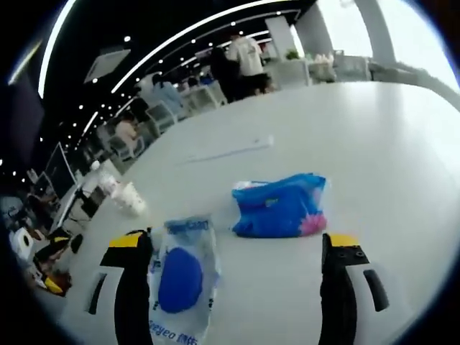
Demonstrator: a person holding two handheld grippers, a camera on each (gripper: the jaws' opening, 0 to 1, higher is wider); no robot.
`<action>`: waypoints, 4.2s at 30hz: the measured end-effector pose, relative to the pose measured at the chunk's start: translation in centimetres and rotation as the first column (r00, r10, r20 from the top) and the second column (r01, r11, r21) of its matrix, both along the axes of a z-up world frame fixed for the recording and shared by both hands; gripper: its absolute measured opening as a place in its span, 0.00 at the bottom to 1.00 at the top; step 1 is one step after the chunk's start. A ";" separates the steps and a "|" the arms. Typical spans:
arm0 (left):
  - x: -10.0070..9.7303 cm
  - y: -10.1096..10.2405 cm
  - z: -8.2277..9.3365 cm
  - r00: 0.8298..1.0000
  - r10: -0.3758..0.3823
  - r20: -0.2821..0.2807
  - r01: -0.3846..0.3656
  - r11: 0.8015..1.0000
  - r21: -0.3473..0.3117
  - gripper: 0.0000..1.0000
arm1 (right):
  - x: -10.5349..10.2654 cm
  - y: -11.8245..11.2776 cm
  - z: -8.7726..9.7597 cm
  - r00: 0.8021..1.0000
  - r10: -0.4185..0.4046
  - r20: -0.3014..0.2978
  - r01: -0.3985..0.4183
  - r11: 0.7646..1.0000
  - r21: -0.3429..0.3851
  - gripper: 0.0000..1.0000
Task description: Arrange the tabletop items into an orderly group along one side of the table until the central work area is clear of visible clutter.
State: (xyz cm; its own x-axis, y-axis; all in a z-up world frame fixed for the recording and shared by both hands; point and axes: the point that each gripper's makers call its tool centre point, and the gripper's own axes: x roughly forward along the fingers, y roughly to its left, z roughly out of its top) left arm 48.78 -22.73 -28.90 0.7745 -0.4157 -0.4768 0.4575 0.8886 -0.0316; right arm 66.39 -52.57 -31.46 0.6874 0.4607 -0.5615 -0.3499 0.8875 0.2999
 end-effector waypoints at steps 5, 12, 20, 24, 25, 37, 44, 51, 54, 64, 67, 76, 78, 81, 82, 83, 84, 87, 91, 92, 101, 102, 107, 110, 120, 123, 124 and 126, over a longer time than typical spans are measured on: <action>0.0 -0.1 0.1 1.000 -0.004 0.004 0.004 1.000 0.005 0.99 | -1.9 1.1 0.3 1.000 0.014 0.004 -0.014 1.000 -0.003 0.99; 0.0 -0.3 0.4 1.000 -0.014 0.013 0.014 1.000 0.000 0.99 | -4.7 2.7 0.0 0.999 0.040 -0.017 -0.040 0.999 0.019 0.99; -0.2 -0.7 0.5 1.000 -0.027 0.009 0.027 0.999 -0.017 0.99 | -7.3 3.4 0.1 0.998 0.046 -0.046 -0.043 0.997 0.064 0.99; -0.4 -1.8 0.3 0.998 -0.067 -0.005 0.066 0.997 -0.029 0.99 | -8.4 3.6 0.5 0.997 0.048 -0.057 -0.045 0.997 0.066 0.99; -0.4 -1.9 0.3 0.997 -0.076 -0.004 0.076 0.997 -0.021 0.98 | -8.5 3.6 0.5 0.997 0.051 -0.062 -0.047 0.997 0.067 0.99; 0.2 -3.7 0.9 0.986 -0.165 0.010 0.165 0.986 -0.013 0.97 | -11.0 3.7 0.3 0.990 0.046 -0.130 -0.037 0.997 0.071 0.99; 1.7 -4.0 1.3 0.982 -0.189 0.015 0.189 0.982 0.000 0.96 | -12.2 4.3 -0.2 0.985 0.050 -0.164 -0.040 0.997 0.062 0.98; 3.6 -4.9 1.5 0.977 -0.212 0.025 0.212 0.977 0.011 0.92 | -12.9 4.5 -1.7 0.974 -0.010 -0.228 0.031 0.995 0.091 0.97; 4.4 -5.4 1.4 0.974 -0.224 0.022 0.224 0.975 0.005 0.90 | -13.4 5.1 -2.2 0.971 0.006 -0.238 0.017 0.995 0.096 0.96; 7.4 -7.2 0.9 0.968 -0.249 0.036 0.250 0.968 -0.006 0.87 | -13.9 6.3 -2.8 0.966 0.005 -0.260 0.016 0.997 0.077 0.93; 8.8 -7.5 0.5 0.969 -0.246 0.030 0.246 0.969 -0.008 0.87 | -13.8 6.2 -3.1 0.964 -0.015 -0.266 0.030 0.998 0.054 0.93; 12.2 -9.2 -0.3 0.966 -0.256 0.031 0.256 0.966 -0.023 0.83 | -14.3 6.7 -3.8 0.942 -0.081 -0.326 0.106 0.993 0.057 0.90; 12.9 -9.7 -0.4 0.966 -0.257 0.035 0.258 0.966 -0.031 0.83 | -14.4 6.9 -3.9 0.939 -0.096 -0.330 0.121 0.991 0.056 0.88; 13.7 -10.4 -0.8 0.964 -0.263 0.033 0.264 0.964 -0.040 0.82 | -14.6 7.0 -4.4 0.931 -0.116 -0.345 0.140 0.989 0.046 0.86; 14.0 -10.6 -1.1 0.964 -0.266 0.029 0.267 0.963 -0.037 0.82 | -14.7 7.0 -4.7 0.927 -0.120 -0.356 0.145 0.988 0.044 0.85; 14.2 -10.8 -1.2 0.963 -0.267 0.028 0.268 0.963 -0.034 0.82 | -14.7 7.0 -4.9 0.923 -0.125 -0.364 0.151 0.988 0.043 0.84; 14.6 -11.1 -1.5 0.962 -0.272 0.027 0.273 0.961 -0.032 0.81 | -14.8 7.0 -5.3 0.919 -0.132 -0.371 0.158 0.987 0.041 0.84; 15.2 -11.8 -1.9 0.959 -0.284 0.021 0.285 0.957 -0.048 0.80 | -15.0 7.0 -5.8 0.913 -0.153 -0.377 0.175 0.984 0.023 0.82; 16.2 -12.9 -2.7 0.955 -0.298 0.012 0.298 0.954 -0.042 0.80 | -15.0 7.0 -6.0 0.906 -0.176 -0.386 0.204 0.979 0.030 0.76; 16.5 -13.0 -2.8 0.954 -0.301 0.011 0.301 0.953 -0.042 0.79 | -14.9 7.0 -6.0 0.903 -0.184 -0.389 0.215 0.976 0.038 0.75; 19.2 -14.1 -4.8 0.954 -0.298 -0.025 0.297 0.954 -0.040 0.71 | -14.4 6.2 -6.6 0.890 -0.257 -0.376 0.280 0.960 0.007 0.60; 19.5 -14.2 -5.2 0.955 -0.295 -0.029 0.294 0.955 -0.027 0.71 | -14.5 6.4 -6.8 0.885 -0.259 -0.387 0.285 0.958 0.009 0.59; 20.3 -14.9 -6.2 0.950 -0.308 -0.051 0.307 0.951 -0.022 0.65 | -14.7 6.8 -7.1 0.871 -0.266 -0.413 0.311 0.949 0.045 0.53; 20.5 -15.2 -7.0 0.944 -0.324 -0.063 0.325 0.946 0.015 0.64 | -14.5 6.6 -7.1 0.857 -0.296 -0.422 0.355 0.933 0.066 0.47; 21.8 -15.6 -8.5 0.940 -0.332 -0.078 0.335 0.941 0.038 0.50 | -14.6 7.2 -7.3 0.841 -0.305 -0.446 0.386 0.917 0.101 0.37; 21.9 -15.5 -8.9 0.939 -0.331 -0.097 0.335 0.942 0.028 0.44 | -14.7 6.8 -7.7 0.816 -0.343 -0.465 0.435 0.894 0.104 0.28; 22.0 -15.6 -9.0 0.938 -0.333 -0.100 0.336 0.941 0.022 0.43 | -14.9 6.6 -7.8 0.813 -0.347 -0.468 0.437 0.895 0.094 0.25; 21.7 -15.7 -9.4 0.932 -0.342 -0.119 0.349 0.936 0.042 0.38 | -14.9 6.4 -7.9 0.800 -0.365 -0.477 0.463 0.880 0.104 0.22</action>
State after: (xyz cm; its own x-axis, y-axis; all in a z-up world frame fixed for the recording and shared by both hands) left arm 70.50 -38.39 -38.28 0.5304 -0.6160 -0.5824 0.7337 0.6778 -0.0487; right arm 51.46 -46.20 -39.40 0.5489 0.3252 -0.7700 0.2458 0.8177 0.5205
